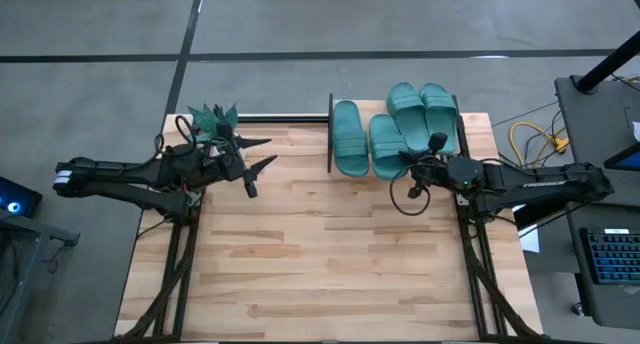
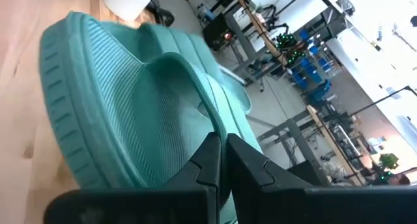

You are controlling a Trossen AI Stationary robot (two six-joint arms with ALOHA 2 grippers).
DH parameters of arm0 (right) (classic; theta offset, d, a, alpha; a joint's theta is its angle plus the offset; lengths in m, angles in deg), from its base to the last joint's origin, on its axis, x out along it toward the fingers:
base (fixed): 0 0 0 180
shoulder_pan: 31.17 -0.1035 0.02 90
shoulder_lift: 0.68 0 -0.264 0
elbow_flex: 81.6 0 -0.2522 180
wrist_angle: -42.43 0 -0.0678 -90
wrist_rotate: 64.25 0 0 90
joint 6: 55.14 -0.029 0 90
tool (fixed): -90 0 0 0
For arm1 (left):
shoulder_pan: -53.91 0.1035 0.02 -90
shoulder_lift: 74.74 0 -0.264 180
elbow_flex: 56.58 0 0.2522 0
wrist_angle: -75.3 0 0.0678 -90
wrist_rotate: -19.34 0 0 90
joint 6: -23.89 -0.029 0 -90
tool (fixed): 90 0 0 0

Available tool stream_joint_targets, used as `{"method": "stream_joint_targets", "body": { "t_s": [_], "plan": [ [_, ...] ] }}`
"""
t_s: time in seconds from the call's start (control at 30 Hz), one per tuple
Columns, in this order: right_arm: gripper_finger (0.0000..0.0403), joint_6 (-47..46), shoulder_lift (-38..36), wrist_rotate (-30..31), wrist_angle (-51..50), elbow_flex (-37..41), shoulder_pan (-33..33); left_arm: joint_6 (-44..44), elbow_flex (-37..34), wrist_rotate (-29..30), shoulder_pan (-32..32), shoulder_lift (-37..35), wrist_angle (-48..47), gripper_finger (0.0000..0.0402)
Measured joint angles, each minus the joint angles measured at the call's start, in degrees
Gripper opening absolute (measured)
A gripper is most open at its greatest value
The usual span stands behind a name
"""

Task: Pick and place slides into the shelf
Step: Put the green slipper on the shelf

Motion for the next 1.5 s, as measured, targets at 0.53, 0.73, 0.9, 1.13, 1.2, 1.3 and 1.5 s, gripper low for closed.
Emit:
{"method": "stream_joint_targets", "body": {
  "t_s": [0.53, 0.73, 0.9, 1.13, 1.2, 1.3, 1.5],
  "plan": [
    [0.0009, -3.52, 3.12, -2.04, 3.78, 1.39, 0.8, 0.02, -0.07, -0.04, 0.0, 0.49, 0.07, 0.0176],
    [0.0033, -9.14, 5.24, -1.95, 3.86, 1.37, 0.79, 0.17, -0.07, -0.04, 0.0, 0.58, -0.05, 0.0176],
    [0.0077, -11.53, 5.96, 2.7, 2.97, 1.39, 0.83, 1.55, -0.07, -0.09, 0.0, 0.56, -0.07, 0.0176],
    [0.013, -14.66, 5.31, 3.58, 1.66, 0.77, 0.81, 1.65, -0.07, -0.09, 0.0, 0.49, -0.11, 0.0176],
    [0.0142, -17.32, 5.37, 2.37, -0.26, -0.7, 0.83, 1.66, -0.07, -0.09, 0.0, 0.49, -0.09, 0.0176],
    [0.0159, -21.99, 5.37, -0.17, -3.88, -3.33, 0.68, 1.68, -0.07, -0.09, 0.0, 0.49, -0.11, 0.0176],
    [0.0189, -29.32, 5.37, -3.78, -8.21, -9.16, 0.66, 1.68, -0.07, -0.08, 0.0, 0.47, -0.11, 0.0176]
  ]
}}
